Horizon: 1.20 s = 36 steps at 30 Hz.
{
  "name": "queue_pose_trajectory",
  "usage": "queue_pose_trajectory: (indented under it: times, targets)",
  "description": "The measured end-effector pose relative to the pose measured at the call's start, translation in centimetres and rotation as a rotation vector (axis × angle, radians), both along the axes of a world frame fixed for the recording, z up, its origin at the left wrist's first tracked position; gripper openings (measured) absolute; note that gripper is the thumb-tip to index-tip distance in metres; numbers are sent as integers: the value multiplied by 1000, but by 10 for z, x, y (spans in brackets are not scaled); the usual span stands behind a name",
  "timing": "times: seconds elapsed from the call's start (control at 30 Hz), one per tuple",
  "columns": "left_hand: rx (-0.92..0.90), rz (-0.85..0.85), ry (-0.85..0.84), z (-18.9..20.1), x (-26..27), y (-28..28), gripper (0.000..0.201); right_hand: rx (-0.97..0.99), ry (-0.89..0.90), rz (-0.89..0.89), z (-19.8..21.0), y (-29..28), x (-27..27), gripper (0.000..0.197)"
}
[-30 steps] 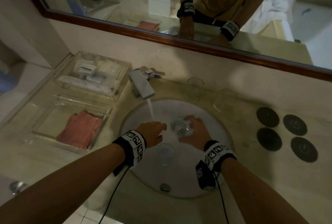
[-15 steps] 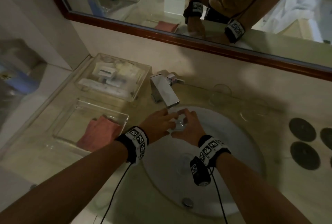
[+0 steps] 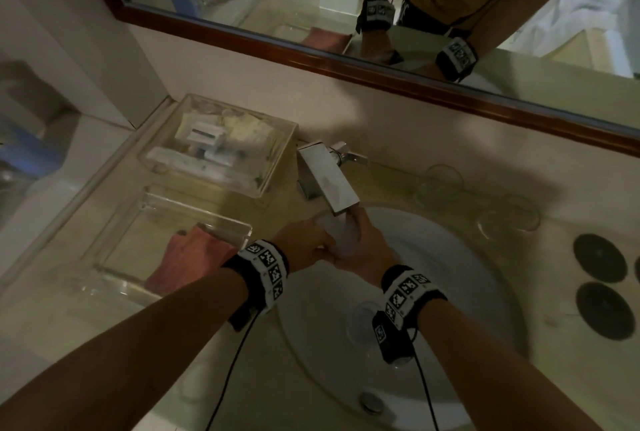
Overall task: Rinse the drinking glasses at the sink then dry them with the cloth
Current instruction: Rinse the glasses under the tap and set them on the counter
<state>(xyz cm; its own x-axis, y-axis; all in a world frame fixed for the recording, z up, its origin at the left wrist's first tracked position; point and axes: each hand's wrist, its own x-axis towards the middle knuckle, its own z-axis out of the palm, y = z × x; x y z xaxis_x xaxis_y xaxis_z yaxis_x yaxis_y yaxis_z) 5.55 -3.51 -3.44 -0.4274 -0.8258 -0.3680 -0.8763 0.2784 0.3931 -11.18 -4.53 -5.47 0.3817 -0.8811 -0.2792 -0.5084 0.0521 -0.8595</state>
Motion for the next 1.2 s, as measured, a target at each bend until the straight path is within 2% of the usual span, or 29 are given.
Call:
queue_pose_trajectory:
  times: [0.07, 0.1, 0.17, 0.2, 0.23, 0.27, 0.3, 0.4, 0.43, 0.47, 0.53, 0.63, 0.7, 0.73, 0.83, 0.87, 1.0, 1.1, 1.13, 1.17, 1.2]
  targets:
    - [30, -154, -102, 2, 2, -1, 34, -18, 75, 122, 6, -5, -4, 109]
    - [5, -262, -221, 6, 1, -2, 35, -13, 87, 186, 10, -7, -8, 113]
    - [-231, -452, -359, 9, 0, -7, 29, 6, 105, 276, 14, -11, -15, 118]
    - [-290, -505, -431, 12, -1, -8, 25, 18, 97, 298, 15, -12, -18, 119]
    - [-265, -518, -455, 10, -2, -9, 28, 22, 89, 292, 15, -14, -21, 118]
    - [-185, -452, -419, 5, -3, -10, 34, 14, 81, 261, 15, -15, -22, 114]
    - [-32, -329, -332, 6, -6, -8, 40, 1, 65, 217, 14, -15, -22, 107]
    - [228, 17, 146, 12, -24, -1, 39, -18, -7, 71, 15, -13, -19, 88]
    - [311, 98, 274, 15, -29, 0, 38, -9, -21, 39, 14, -12, -18, 83]
    - [370, 143, 316, 16, -32, 0, 39, -7, -31, 25, 13, -11, -18, 81]
    - [379, 139, 276, 19, -30, 0, 42, -15, -23, 47, 14, -10, -21, 83]
    - [129, -102, -95, 21, -18, -5, 39, 3, 19, 138, 17, -12, -29, 87]
    - [46, -191, -199, 23, -19, -7, 35, 15, 26, 186, 20, -14, -32, 86]
    - [41, -181, -157, 26, -20, -9, 32, 15, 22, 197, 21, -16, -33, 87]
    - [126, -13, 165, 23, -23, -5, 19, 7, -3, 173, 19, -14, -33, 92]
    - [140, 19, 223, 22, -23, -3, 17, -16, -5, 156, 18, -11, -31, 92]
    - [156, 121, 335, 19, -34, 4, 15, -91, 34, 38, 8, -4, -27, 89]
    - [212, 236, 465, 20, -36, 8, 18, -92, -15, -18, 6, -2, -32, 85]
    - [224, 220, 472, 22, -35, 9, 22, -100, -20, -5, 9, -2, -33, 84]
    - [214, 153, 391, 24, -33, 9, 29, -101, -9, 18, 11, -2, -35, 83]
    - [181, 41, 217, 25, -30, 8, 37, -94, -6, 47, 15, -2, -38, 82]
